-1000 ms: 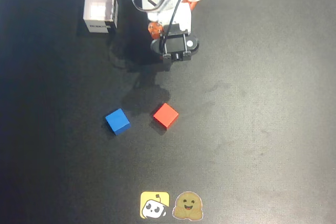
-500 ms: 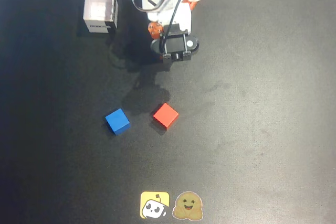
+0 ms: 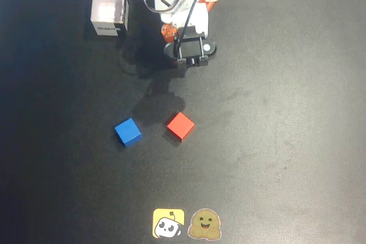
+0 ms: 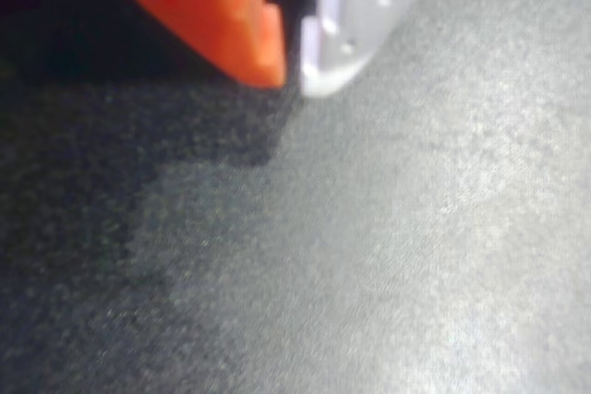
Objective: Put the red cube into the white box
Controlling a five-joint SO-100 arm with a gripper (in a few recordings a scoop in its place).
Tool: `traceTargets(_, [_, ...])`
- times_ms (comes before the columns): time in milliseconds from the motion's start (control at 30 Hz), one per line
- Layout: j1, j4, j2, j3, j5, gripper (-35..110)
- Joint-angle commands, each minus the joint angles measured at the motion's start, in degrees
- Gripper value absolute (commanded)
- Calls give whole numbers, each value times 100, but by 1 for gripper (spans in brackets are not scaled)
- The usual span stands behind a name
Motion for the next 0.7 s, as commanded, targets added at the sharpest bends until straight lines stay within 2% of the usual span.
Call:
traceTargets(0, [44, -185, 26, -18, -88, 0])
traceTargets(433, [79, -1037, -88, -185, -580, 1])
traceTargets(533, [88, -1327, -844, -580, -633, 1])
traceTargets(667, [246, -1477, -2707, -1775, -870, 1])
